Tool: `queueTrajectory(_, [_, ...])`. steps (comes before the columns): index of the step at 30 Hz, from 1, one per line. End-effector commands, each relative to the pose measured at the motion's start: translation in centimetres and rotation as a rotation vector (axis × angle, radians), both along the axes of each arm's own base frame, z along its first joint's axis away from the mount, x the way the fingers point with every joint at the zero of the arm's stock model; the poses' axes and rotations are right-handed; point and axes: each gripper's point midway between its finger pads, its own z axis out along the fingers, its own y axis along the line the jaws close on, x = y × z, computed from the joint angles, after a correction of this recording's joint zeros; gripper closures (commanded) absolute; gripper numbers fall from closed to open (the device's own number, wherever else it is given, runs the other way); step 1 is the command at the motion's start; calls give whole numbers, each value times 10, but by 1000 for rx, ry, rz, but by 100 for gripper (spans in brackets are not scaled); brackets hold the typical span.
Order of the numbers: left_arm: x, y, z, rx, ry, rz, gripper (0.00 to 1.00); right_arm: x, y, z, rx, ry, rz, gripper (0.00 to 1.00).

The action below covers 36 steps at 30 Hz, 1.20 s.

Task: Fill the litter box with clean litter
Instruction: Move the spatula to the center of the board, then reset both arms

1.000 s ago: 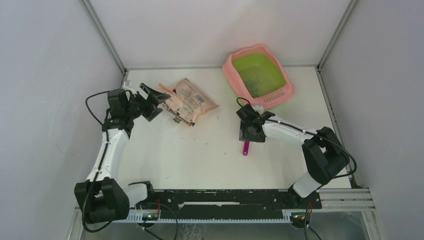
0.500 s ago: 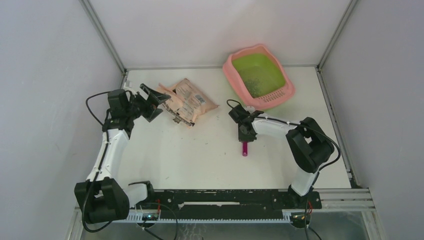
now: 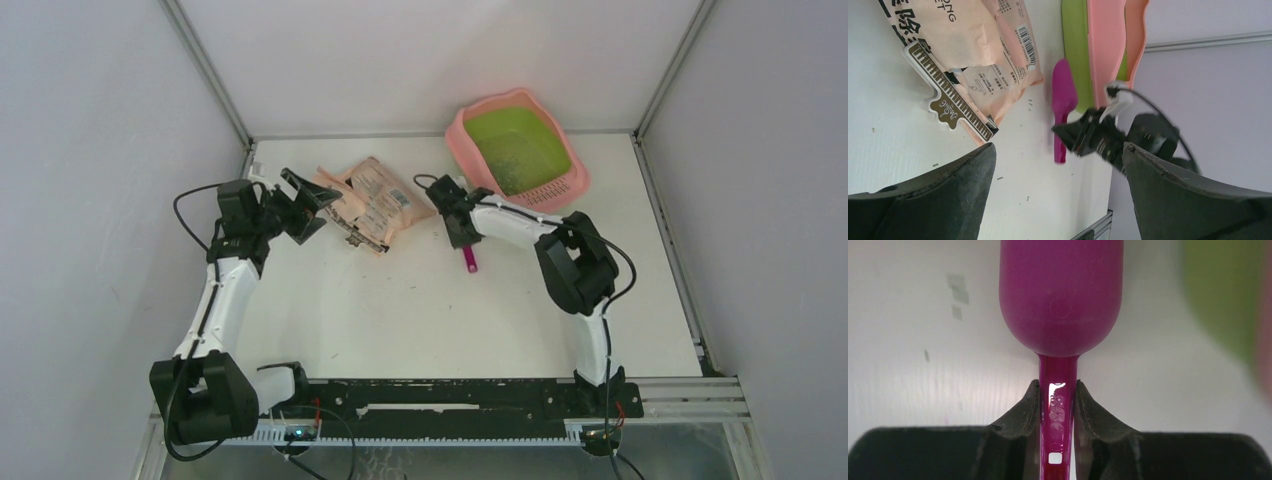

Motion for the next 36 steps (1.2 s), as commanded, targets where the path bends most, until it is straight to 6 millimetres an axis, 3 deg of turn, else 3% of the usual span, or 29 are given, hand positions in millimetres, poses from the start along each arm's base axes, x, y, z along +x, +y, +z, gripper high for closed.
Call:
queueTrajectory(1, [6,2,-1,20,-35,-12,0,78,-5,23,-75,-129,52,82])
queueTrajectory(3, [7,2,-1,26,-37,-10,0,105,-2,26,-98,-171,80,75])
queueTrajectory(5, [9,3,-3,28,-37,-4,0,128,3,30,-78,-200,84,55])
queueTrajectory(8, [13,3,-3,23,-39,-7,0,151,10,37,-28,-223,87,42])
queueTrajectory(10, [16,4,-3,27,-43,-5,0,154,14,39,5,-218,96,33])
queueTrajectory(12, [17,4,0,31,-52,-8,0,150,21,45,66,-216,124,3])
queueTrajectory(13, [16,4,3,33,-60,-9,0,147,23,53,87,-227,128,1])
queueTrajectory(16, [10,4,17,46,-101,-6,0,127,33,86,145,-280,157,1])
queueTrajectory(18, [3,5,27,76,-126,8,0,107,39,129,206,-351,185,1])
queueTrajectory(21, [-12,9,39,126,-156,22,0,67,42,173,284,-402,209,1])
queueTrajectory(24, [-31,12,49,172,-179,37,0,24,31,202,394,-412,198,1])
queueTrajectory(28, [-61,14,54,231,-214,54,0,-28,-7,199,425,-393,115,1])
queueTrajectory(31, [-88,16,57,281,-280,82,0,-63,-35,181,408,-364,55,1])
queueTrajectory(35, [-117,22,41,367,-287,125,0,-101,-71,172,415,-397,-25,1])
queueTrajectory(36, [-124,23,37,380,-287,127,0,-111,-79,181,453,-432,-40,1])
